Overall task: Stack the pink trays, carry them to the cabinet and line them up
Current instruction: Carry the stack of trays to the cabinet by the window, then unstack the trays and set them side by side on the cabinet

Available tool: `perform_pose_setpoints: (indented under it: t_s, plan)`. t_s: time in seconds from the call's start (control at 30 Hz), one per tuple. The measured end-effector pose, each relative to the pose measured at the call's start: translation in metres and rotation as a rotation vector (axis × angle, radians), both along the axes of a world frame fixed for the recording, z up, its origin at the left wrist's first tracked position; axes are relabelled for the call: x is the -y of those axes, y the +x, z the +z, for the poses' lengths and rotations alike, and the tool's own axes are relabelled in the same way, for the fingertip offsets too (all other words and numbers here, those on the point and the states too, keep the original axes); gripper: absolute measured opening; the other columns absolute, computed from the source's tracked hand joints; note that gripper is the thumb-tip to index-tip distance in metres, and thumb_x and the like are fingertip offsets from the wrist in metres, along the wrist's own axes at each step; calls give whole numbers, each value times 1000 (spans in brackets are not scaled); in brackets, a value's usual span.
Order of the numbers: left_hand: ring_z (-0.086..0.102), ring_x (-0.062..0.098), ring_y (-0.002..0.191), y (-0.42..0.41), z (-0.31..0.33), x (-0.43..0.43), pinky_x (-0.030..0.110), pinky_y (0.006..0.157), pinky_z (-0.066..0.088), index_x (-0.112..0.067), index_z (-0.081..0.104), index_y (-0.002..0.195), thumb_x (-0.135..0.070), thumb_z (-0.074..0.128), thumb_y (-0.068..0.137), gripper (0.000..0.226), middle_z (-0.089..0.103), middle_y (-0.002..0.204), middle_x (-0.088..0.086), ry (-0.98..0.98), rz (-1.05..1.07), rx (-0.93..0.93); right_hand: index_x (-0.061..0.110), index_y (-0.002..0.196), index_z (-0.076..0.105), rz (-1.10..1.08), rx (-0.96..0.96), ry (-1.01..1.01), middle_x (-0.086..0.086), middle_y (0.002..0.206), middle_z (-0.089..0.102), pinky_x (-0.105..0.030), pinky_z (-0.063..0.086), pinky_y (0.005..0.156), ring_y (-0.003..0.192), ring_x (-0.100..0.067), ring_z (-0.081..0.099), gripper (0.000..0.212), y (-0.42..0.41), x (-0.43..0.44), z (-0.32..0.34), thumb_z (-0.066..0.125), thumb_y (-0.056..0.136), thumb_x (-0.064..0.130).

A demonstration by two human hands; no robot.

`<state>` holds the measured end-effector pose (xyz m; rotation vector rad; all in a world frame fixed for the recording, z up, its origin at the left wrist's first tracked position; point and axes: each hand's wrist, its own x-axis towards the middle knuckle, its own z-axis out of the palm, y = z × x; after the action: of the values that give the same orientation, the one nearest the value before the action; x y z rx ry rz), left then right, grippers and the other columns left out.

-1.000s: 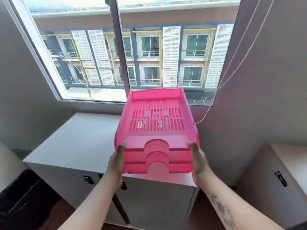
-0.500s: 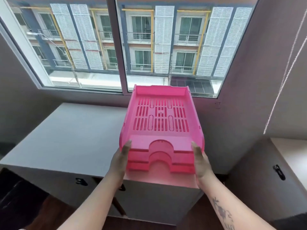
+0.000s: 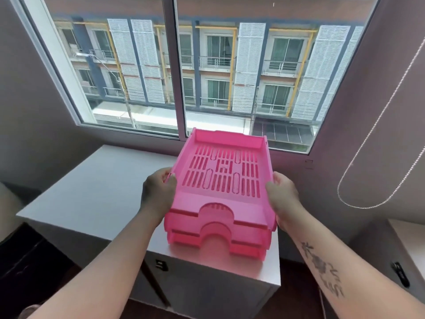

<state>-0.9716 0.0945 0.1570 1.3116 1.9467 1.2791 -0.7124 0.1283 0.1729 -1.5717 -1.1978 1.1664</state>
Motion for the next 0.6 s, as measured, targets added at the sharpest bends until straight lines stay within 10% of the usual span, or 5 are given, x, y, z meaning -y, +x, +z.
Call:
perform_pose_setpoints:
  t_s: [0.2,0.47,0.6]
  plan:
    - [72,25,86,-49,14,12,34,62,60,-15,68,123,-18,46,99,33,73,97,4,92,98,38,21,102,68,87,7,156,-2,96,77,-46,61,84,90,-25,75,31,-40,-7,16,44,92,4]
    - [62,20,64,-197,25,28,19,41,42,-35,66,113,-18,49,99,27,69,84,-6,35,220,148,15,145,47,261,-60,199,-2,117,69,-36,60,71,76,-17,67,52,-188,-3,6,49,94,11]
    - [63,26,76,-290,16,14,38,64,46,-30,70,114,-21,54,99,24,72,93,2,-32,249,147,18,144,45,260,-10,193,2,103,66,-53,59,78,82,-26,67,53,-272,4,-7,44,91,18]
